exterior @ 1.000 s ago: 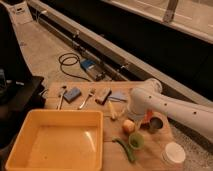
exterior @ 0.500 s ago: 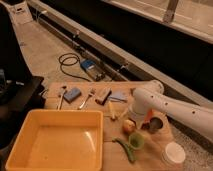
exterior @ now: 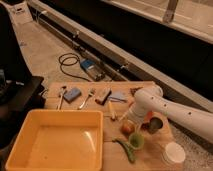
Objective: Place apple in paper cup
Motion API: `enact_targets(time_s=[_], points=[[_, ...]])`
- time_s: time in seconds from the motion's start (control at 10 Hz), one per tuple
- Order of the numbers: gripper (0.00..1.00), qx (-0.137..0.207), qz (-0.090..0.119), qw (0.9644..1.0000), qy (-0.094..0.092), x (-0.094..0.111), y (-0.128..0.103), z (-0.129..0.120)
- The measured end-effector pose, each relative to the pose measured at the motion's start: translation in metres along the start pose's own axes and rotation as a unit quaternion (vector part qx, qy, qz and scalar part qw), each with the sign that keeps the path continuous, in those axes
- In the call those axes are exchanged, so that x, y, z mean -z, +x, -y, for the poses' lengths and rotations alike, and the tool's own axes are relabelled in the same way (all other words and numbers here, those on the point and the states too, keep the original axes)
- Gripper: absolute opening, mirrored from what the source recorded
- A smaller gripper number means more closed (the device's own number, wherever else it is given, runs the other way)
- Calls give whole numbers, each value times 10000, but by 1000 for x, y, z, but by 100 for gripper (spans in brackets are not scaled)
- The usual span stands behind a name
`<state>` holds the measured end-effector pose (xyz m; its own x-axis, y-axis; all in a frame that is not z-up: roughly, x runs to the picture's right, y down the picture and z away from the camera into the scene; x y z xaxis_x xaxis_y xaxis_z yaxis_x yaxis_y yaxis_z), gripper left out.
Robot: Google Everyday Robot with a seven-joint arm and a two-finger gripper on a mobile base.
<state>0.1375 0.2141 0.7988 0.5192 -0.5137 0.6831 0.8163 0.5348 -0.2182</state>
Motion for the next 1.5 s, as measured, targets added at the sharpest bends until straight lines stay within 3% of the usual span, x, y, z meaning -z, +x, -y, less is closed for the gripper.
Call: enact_targets(time_s=[0.4,0.6,0.7,1.0,1.1,1.3,1.4,1.5], points=[[29,-189,88,9997,85,1,2,-4],[8,-292,11,9996,56,11,2,0],[2,-369,-74,9993,-6,21,2,2],[0,-795,-432,9958,-133,77,1,9],[0,-957,-531,9939,-156,98,1,9],[0,-1429,-796,9862,-244,147,3,-2],[0,-1643,-885,9820,-288,162,4,-12],[0,-1963,-985,9748,-387,177,5,-32]])
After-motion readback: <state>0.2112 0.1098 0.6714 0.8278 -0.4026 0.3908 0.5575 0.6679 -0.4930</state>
